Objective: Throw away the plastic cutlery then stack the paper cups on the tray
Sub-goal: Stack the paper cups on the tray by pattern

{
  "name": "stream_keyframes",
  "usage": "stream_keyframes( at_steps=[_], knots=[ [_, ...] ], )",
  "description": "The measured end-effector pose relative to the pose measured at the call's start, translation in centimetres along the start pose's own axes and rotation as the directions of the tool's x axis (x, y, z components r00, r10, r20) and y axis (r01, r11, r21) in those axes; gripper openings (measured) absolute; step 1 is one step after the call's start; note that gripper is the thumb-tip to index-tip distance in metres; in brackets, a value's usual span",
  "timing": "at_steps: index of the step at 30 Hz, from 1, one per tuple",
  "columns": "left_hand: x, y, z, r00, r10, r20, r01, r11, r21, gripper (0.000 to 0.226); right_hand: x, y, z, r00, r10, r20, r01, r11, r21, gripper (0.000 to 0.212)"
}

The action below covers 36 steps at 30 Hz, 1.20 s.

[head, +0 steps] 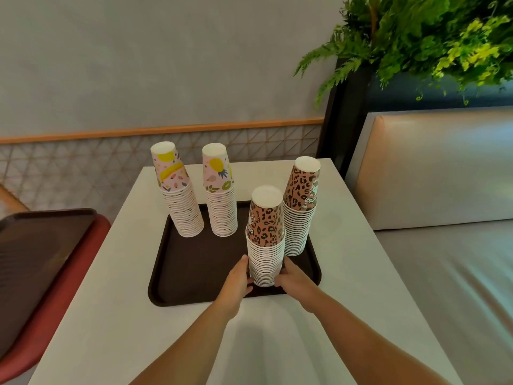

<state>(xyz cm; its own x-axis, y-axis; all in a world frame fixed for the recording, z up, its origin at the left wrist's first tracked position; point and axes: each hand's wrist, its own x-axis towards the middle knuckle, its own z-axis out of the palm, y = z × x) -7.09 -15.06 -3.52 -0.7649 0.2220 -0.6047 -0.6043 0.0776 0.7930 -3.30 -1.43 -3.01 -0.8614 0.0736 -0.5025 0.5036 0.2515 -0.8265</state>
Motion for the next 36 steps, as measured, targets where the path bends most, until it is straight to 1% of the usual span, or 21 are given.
stream_keyframes(
  at_steps=[3, 9, 14, 17, 21, 29, 36],
  knots=[
    [1.0, 0.7, -0.3, 1.000, 0.008, 0.006, -0.008, 0.999, -0.036, 0.049, 1.1, -0.5, 0.2, 0.999, 0.018, -0.030, -0.017, 0.999, 0.039, 0.077],
    [3.7, 2.3, -0.7, 0.999, 0.040, 0.001, -0.040, 0.997, -0.063, 0.047, 3.8, -1.1, 0.3, 0.996, 0.021, -0.085, -0.013, 0.996, 0.091, 0.069],
    [5.6, 3.6, -0.6, 0.997, 0.068, 0.021, -0.066, 0.996, -0.055, 0.047, 5.8, -1.5, 0.4, 0.996, -0.040, -0.084, 0.046, 0.996, 0.075, 0.075],
    [6.0, 4.2, -0.5, 0.995, 0.091, 0.045, -0.088, 0.995, -0.047, 0.045, 6.8, -1.6, 0.6, 0.996, -0.040, -0.078, 0.045, 0.997, 0.062, 0.080],
    [6.9, 4.8, -0.6, 0.992, 0.100, 0.083, -0.099, 0.995, -0.016, 0.047, 8.2, -2.0, 1.0, 0.991, -0.056, -0.119, 0.064, 0.996, 0.067, 0.086],
    [8.1, 5.9, -0.7, 0.982, 0.139, 0.130, -0.141, 0.990, 0.010, 0.047, 10.1, -2.2, 1.3, 0.983, -0.077, -0.165, 0.095, 0.990, 0.100, 0.084],
    [9.0, 6.5, -0.5, 0.977, 0.151, 0.150, -0.155, 0.988, 0.017, 0.048, 11.4, -2.8, 1.1, 0.979, -0.065, -0.193, 0.085, 0.991, 0.100, 0.084]
  ],
)
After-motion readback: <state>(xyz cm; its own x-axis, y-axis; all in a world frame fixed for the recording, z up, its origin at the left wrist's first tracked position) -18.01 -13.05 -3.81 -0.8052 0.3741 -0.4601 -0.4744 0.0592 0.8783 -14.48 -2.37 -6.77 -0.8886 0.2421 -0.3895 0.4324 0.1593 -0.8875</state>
